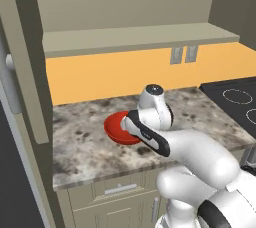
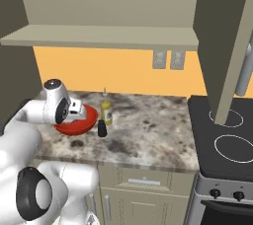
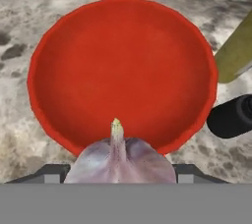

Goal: Retrieve the bottle and the shaker from the cabinet and place them next to the mixing bowl on the counter. Then add garlic from the fridge to the mixing bowl.

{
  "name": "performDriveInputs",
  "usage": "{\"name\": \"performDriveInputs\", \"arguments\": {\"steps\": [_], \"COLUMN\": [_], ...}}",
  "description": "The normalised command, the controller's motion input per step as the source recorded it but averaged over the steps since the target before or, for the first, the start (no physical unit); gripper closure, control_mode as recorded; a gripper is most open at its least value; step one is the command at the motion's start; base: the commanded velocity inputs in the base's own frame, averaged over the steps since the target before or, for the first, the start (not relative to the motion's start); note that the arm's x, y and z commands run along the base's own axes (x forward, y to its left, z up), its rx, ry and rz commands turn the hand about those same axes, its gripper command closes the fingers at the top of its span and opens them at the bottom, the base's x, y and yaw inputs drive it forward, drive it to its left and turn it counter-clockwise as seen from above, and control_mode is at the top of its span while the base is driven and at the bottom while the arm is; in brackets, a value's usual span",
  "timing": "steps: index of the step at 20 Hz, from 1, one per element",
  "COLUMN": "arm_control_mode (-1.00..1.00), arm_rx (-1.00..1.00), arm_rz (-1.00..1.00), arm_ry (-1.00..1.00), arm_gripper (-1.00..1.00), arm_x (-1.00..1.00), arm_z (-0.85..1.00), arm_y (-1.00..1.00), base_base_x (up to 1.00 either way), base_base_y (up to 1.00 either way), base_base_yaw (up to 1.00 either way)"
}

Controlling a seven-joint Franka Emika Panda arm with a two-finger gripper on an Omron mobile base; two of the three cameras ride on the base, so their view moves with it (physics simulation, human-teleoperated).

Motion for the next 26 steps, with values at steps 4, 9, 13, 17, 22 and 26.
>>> {"name": "performDriveInputs", "arguments": {"steps": [4,9,13,17,22,26], "arm_control_mode": [-1.0,-1.0,-1.0,-1.0,-1.0,-1.0], "arm_rx": [0.0,0.0,-0.01,-0.01,-0.01,-0.02], "arm_rz": [0.0,0.0,0.0,0.0,0.0,0.0], "arm_ry": [0.0,0.0,0.0,0.0,0.0,0.0], "arm_gripper": [1.0,1.0,1.0,1.0,1.0,1.0], "arm_x": [0.36,0.38,0.2,0.07,0.0,0.02], "arm_z": [-0.03,0.01,0.0,0.0,0.0,-0.13], "arm_y": [0.0,0.05,0.18,0.28,0.04,0.0], "base_base_x": [0.0,0.0,0.0,0.0,0.0,0.0], "base_base_y": [0.0,0.0,0.0,0.0,0.0,0.0], "base_base_yaw": [0.0,0.0,0.0,0.0,0.0,0.0]}}
